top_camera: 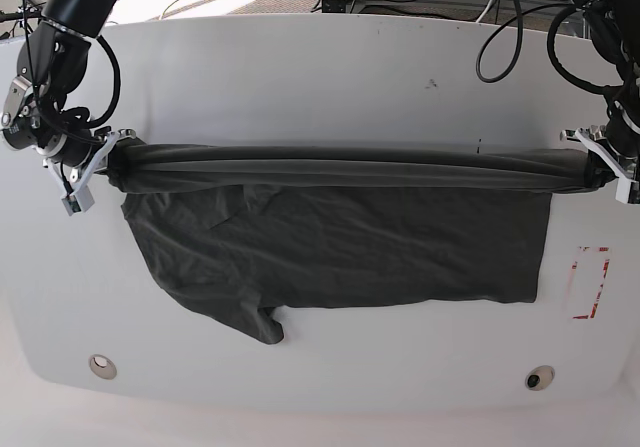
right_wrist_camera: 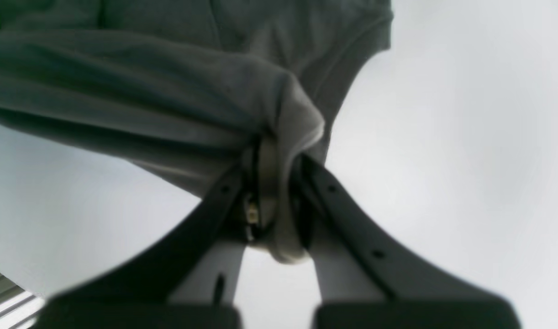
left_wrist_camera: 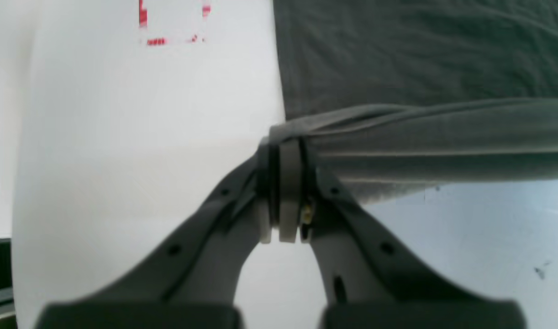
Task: Fold the T-shirt properly
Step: 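Lift the hem with both grippers and fold it over toward the collar, then lay the folded hem down and release it with both grippers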
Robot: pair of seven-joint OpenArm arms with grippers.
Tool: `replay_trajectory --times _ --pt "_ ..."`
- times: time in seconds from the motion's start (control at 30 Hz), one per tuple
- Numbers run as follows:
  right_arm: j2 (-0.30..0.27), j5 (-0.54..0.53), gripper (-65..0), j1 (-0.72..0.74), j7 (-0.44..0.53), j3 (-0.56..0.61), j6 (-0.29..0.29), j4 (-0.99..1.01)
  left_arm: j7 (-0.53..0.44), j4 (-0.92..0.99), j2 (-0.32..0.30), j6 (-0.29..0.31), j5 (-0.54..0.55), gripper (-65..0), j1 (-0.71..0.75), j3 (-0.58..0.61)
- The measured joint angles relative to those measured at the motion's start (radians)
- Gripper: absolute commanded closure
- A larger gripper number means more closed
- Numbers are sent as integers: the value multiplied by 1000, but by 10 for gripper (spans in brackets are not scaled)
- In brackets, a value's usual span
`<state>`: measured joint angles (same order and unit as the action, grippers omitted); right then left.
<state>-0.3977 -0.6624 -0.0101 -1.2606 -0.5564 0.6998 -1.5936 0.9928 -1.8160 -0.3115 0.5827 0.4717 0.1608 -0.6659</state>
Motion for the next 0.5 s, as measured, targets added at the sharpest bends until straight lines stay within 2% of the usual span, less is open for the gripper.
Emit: replay_trajectory --times 0.13,0.3,0.5 --pt "10 3 0 -58 3 2 0 1 -4 5 13 2 4 0 40 -17" --pt "7 2 0 -45 29 8 -1 5 -7 41 11 2 2 0 29 -20" --pt "7 11 0 -8 16 8 0 7 3 107 11 1 -8 0 -15 3"
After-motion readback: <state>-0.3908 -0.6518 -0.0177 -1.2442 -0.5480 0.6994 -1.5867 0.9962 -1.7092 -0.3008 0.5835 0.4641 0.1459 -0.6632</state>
